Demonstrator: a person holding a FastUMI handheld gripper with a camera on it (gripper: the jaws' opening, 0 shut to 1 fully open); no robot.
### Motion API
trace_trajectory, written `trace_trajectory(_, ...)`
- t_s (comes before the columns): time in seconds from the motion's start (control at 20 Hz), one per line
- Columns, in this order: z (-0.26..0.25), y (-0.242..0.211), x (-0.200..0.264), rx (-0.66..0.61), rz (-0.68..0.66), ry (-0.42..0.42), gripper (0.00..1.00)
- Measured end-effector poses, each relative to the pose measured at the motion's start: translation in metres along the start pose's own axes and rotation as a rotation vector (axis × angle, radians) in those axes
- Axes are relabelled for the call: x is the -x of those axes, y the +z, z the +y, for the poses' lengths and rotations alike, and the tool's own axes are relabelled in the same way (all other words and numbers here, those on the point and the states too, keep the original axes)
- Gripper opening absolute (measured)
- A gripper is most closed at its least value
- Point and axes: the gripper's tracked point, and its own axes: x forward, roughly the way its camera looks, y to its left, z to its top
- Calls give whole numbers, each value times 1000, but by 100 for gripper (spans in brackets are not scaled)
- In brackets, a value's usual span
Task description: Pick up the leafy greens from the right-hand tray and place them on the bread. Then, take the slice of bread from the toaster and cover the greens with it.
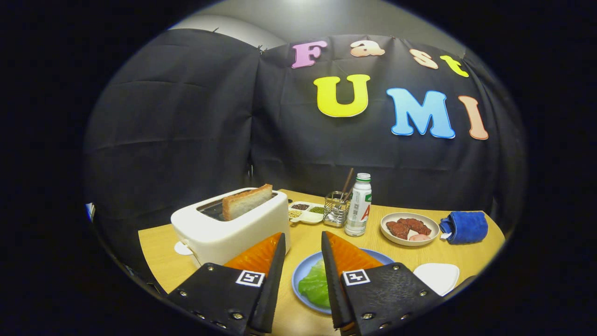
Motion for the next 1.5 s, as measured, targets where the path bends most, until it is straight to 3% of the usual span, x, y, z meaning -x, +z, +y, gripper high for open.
trace_trajectory(0.35,70,19,-10,14,-6,61,47)
trace_trajectory(0.6,89,27,-25,-7,-13,47,47)
trace_trajectory(0.9,96,26,-58,3,29,-23,47)
trace_trajectory(1.15,88,22,-81,3,68,-140,47)
trace_trajectory(1.2,87,22,-90,-1,68,-135,44)
trace_trajectory(1.25,94,20,-89,8,72,-119,28)
trace_trajectory(1.3,97,21,-93,8,73,-97,29)
trace_trajectory(1.35,97,16,-94,-2,81,-91,12)
trace_trajectory(1.5,95,22,-91,-10,74,-59,12)
